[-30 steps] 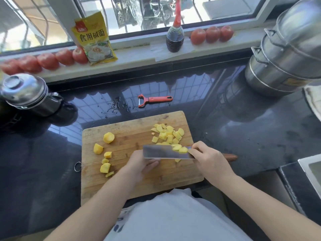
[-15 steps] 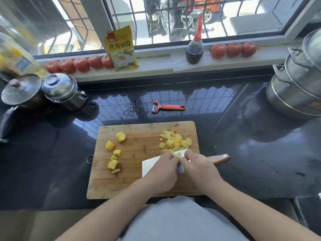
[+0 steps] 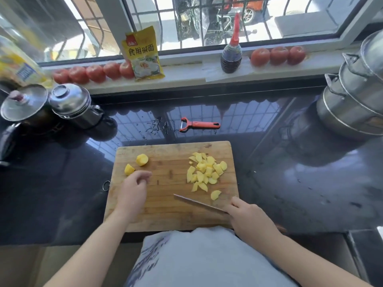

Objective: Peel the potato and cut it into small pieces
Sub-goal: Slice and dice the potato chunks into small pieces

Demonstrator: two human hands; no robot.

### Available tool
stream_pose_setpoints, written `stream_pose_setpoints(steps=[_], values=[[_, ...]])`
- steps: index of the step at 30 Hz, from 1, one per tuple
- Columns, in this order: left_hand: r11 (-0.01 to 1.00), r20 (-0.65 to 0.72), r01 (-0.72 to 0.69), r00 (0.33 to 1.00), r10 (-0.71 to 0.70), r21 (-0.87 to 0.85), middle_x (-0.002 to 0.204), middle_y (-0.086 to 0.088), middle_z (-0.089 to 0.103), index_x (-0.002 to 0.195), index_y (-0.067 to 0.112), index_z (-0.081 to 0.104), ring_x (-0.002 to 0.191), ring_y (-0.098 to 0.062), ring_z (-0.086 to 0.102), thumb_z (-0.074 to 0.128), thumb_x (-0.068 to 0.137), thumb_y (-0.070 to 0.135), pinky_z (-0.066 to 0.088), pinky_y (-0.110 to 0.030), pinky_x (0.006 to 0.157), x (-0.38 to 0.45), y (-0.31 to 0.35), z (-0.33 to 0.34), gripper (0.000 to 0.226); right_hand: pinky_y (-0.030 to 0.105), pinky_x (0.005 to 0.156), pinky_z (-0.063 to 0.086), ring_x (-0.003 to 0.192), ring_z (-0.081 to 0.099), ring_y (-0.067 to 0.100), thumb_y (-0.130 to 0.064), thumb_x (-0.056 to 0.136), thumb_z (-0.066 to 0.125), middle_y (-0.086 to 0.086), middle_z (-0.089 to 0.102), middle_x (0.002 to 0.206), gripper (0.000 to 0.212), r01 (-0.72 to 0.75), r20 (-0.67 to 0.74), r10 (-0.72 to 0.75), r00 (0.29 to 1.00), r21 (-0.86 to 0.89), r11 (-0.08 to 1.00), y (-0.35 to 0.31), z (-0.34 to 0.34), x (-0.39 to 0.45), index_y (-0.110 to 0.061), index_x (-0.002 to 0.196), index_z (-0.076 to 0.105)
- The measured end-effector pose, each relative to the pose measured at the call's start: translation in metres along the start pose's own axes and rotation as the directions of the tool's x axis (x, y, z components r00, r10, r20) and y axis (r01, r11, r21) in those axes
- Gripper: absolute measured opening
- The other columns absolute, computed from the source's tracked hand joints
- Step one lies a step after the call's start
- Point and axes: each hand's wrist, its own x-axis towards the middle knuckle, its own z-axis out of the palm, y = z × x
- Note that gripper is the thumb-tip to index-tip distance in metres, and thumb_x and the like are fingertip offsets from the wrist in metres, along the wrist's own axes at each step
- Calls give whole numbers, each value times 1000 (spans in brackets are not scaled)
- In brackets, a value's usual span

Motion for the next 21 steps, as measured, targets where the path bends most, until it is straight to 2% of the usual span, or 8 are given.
stream_pose_setpoints(steps=[2, 5, 8, 11, 13, 16, 19, 21], values=[[997, -100, 78, 992, -78, 1, 108, 7, 67, 114, 29, 68, 100, -16, 62, 44, 106, 11, 48, -29, 69, 1, -22, -12, 31, 30, 34, 36, 39, 43, 22, -11, 69, 76, -6, 46, 76, 23, -28, 35, 29, 999, -25, 999, -4, 2, 3, -23, 77, 59], [992, -169, 118, 979, -110, 36, 111, 4, 66, 118, 22, 69, 106, -19, 58, 47, 103, 9, 47, -34, 83, 5, -48, -22, 29, 32, 36, 42, 43, 52, 25, -22, 82, 76, -5, 53, 80, 13, -46, 5, 46, 999, -51, 998, -1, -5, 19, -23, 81, 63], [993, -167, 104, 982, -94, 56, 117, 2, 66, 122, 20, 68, 112, -21, 58, 49, 102, 9, 48, -37, 93, 13, -64, -30, 30, 34, 44, 51, 52, 60, 25, -28, 92, 68, -5, 58, 88, 7, -77, -21, 75, 997, -64, 995, 11, -17, 38, -22, 89, 67], [994, -146, 83, 987, -72, 73, 121, 0, 65, 124, 20, 67, 114, -22, 58, 49, 102, 11, 50, -41, 97, 24, -76, -39, 29, 37, 59, 57, 68, 65, 23, -32, 100, 55, -6, 58, 96, 16, -103, 15, 104, 994, -56, 993, 24, -28, 55, -22, 99, 67], [994, -129, 63, 990, -51, 90, 123, -2, 65, 126, 18, 66, 115, -23, 58, 50, 103, 11, 50, -42, 99, 33, -81, -45, 29, 34, 64, 57, 74, 66, 21, -30, 100, 57, -8, 60, 98, 16, -101, 37, 101, 994, -1, 995, 25, -36, 62, -21, 102, 70], [989, -95, 5, 995, 8, 145, 125, -4, 63, 130, 15, 64, 113, -23, 59, 51, 102, 9, 50, -41, 98, 53, -84, -52, 32, 30, 65, 54, 77, 65, 19, -23, 95, 66, -14, 59, 94, 11, -140, 3, 141, 990, 139, 980, 13, -40, 61, -20, 102, 74], [964, 28, -86, 996, 82, 252, 133, -2, 56, 141, 20, 57, 117, -23, 58, 54, 99, 7, 51, -43, 99, 81, -81, -54, 44, 20, 65, 43, 78, 59, 12, -15, 93, 70, -25, 53, 84, 8, -296, -17, 317, 948, 320, 900, -13, -34, 52, -19, 95, 76], [910, 173, -188, 976, 132, 368, 143, -2, 50, 150, 25, 50, 126, -24, 54, 61, 99, 12, 50, -45, 106, 100, -78, -52, 54, 21, 61, 37, 73, 55, 8, -14, 92, 69, -17, 54, 76, 20, -439, 6, 480, 877, 414, 797, -32, -28, 47, -25, 76, 68]])
